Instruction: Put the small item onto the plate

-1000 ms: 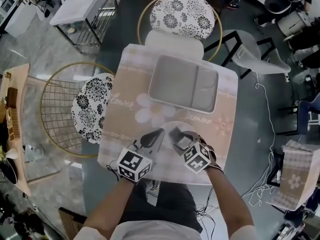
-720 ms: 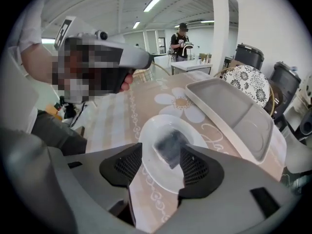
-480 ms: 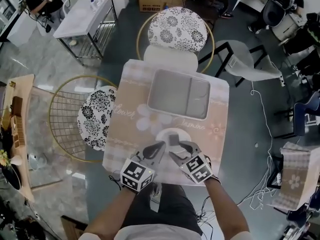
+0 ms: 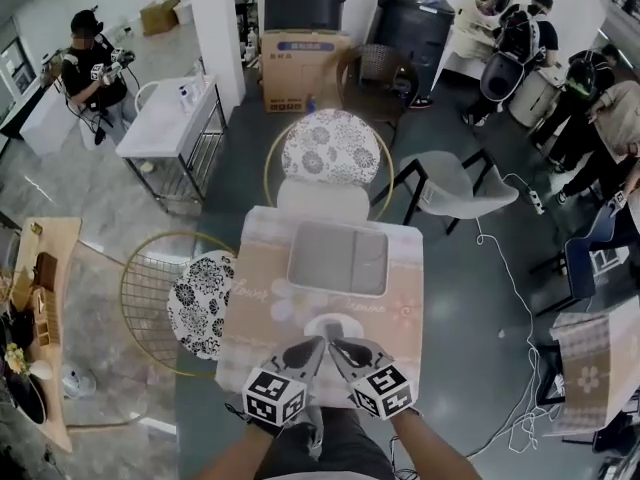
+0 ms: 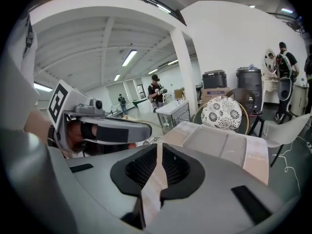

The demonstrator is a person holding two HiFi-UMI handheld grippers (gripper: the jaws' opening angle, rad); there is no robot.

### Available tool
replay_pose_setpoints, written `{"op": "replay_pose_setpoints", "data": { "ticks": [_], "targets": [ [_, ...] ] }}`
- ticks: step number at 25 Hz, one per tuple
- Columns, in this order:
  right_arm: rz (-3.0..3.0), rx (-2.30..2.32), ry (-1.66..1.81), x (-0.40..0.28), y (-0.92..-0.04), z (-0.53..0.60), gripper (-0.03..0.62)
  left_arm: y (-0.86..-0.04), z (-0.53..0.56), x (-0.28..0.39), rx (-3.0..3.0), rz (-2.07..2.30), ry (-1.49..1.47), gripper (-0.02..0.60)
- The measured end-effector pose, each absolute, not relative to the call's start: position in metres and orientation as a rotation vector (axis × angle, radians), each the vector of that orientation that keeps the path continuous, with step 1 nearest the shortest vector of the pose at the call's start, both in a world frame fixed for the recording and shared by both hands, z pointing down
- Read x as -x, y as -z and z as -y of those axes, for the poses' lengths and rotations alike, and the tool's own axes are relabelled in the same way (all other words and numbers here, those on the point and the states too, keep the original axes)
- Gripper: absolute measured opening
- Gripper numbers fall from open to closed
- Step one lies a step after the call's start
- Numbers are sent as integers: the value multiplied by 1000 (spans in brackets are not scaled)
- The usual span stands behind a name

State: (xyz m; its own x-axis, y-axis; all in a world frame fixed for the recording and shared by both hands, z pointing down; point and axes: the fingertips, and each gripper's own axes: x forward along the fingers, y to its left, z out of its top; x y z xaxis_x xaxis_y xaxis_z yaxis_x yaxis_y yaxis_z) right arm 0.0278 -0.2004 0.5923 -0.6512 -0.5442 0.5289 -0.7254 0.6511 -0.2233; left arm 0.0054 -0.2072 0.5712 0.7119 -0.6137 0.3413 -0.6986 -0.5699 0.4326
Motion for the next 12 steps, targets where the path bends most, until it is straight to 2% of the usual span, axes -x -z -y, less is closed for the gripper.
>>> {"op": "replay_pose_setpoints", "data": {
  "ticks": [12],
  "targets": [
    [2612,-1232,-616,-25,-476,195,20,-470,190,4,-2441,991,-87,5]
  ]
}}
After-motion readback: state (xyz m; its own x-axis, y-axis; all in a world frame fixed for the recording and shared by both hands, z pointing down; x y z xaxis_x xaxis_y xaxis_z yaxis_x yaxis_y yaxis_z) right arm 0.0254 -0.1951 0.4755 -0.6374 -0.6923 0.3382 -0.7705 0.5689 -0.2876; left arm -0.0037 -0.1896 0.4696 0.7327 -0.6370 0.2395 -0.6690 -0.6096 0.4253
